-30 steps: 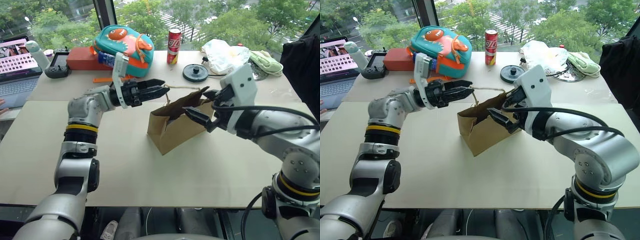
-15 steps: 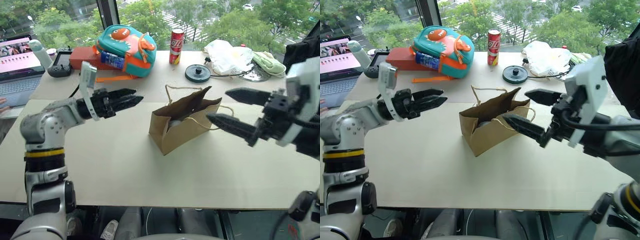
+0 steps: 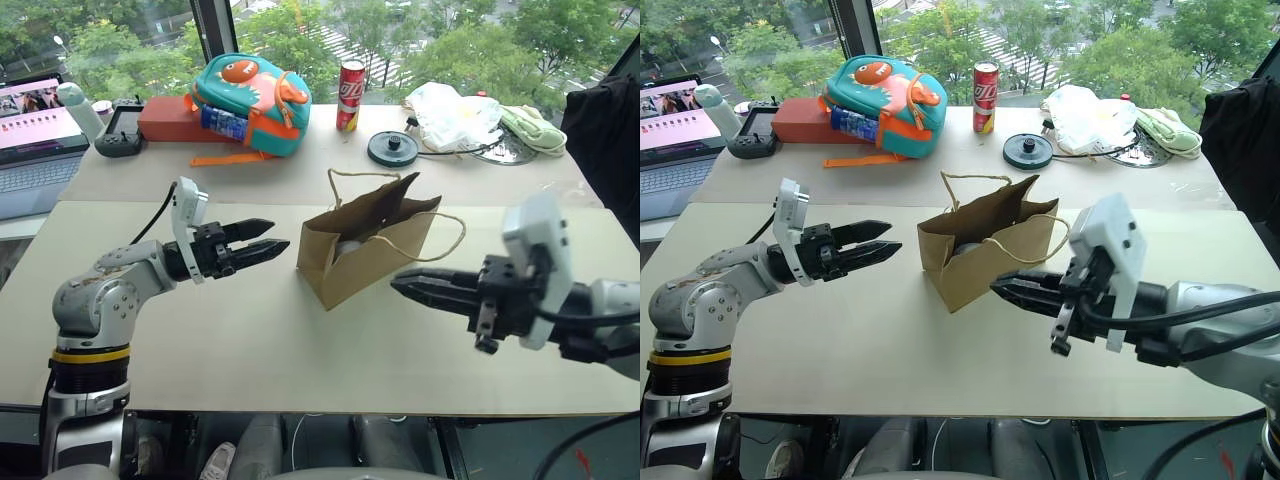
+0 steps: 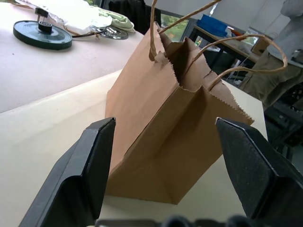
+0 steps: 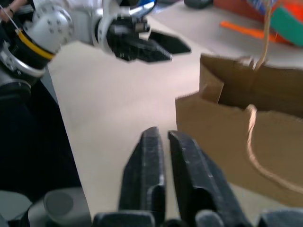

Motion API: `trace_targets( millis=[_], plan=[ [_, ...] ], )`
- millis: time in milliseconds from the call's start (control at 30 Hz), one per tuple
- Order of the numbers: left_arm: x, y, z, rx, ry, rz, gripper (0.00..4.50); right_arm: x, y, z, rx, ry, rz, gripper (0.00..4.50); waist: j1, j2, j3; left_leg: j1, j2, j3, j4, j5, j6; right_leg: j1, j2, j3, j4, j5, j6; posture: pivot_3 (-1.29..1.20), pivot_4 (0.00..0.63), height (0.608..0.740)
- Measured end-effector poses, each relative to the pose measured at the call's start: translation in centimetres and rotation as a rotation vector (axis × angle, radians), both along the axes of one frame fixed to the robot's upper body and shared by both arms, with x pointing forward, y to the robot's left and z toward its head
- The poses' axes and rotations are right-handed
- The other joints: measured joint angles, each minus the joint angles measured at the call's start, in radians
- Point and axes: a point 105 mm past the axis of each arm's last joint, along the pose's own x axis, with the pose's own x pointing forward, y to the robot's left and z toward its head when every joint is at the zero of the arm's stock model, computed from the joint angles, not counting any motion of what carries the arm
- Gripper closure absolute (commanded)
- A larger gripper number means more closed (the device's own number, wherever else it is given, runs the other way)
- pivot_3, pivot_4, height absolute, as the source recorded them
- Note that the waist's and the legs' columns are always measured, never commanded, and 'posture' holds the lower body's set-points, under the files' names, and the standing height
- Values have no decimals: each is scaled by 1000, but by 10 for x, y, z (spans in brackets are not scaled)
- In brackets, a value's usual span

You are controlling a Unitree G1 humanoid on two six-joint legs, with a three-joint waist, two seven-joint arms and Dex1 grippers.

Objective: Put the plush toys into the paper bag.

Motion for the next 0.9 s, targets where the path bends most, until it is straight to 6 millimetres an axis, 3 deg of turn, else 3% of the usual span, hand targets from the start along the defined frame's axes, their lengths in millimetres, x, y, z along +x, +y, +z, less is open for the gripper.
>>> trace_targets(
  millis=[100, 233, 367, 467, 567, 700, 900],
  plan=[
    [-2, -4, -5, 39, -25, -30, 886, 5, 2, -11, -55, -15, -19, 4456, 0, 0, 0, 1, 0, 0, 0, 0, 0, 0, 0, 0, 0, 0, 0, 0, 150, 739],
    [-4, -13, -11, 91, -77, -86, 886, 22, 3, -45, -188, -3, -86, 4456, 0, 0, 0, 0, 0, 1, 0, 0, 0, -1, 0, 0, 0, -2, 3, 0, 150, 739],
    [6, -15, -15, 123, -111, -88, 886, 55, 11, -57, -204, -55, -177, 4456, -3, 0, 0, 0, 0, 1, 0, 0, 0, -2, 1, 1, 1, -2, 3, 0, 150, 739],
    [16, -13, -13, 132, -135, -80, 886, 82, 16, -57, -198, -98, -255, 4456, -2, 0, 0, -2, 0, 1, 0, 0, 0, -4, 0, 1, 1, -1, 1, 0, 150, 739],
    [20, -12, -12, 138, -147, -85, 886, 93, 17, -57, -225, -129, -284, 4456, 0, 0, 0, -7, 0, 1, 0, 0, 0, -9, 0, 1, 2, 2, -3, 0, 150, 739],
    [19, -16, -19, 150, -142, -129, 886, 98, 25, -56, -217, -142, -280, 4456, 0, 0, 0, -10, 0, 0, -1, 0, 0, -11, 0, 0, 2, 2, -4, 0, 150, 739],
    [12, -38, -29, 140, -138, -224, 886, 102, 35, -50, -191, -171, -264, 4456, 0, 0, 0, -9, 0, 0, 0, 0, 0, -11, 0, 0, 3, 2, -4, 0, 150, 739]
  ],
)
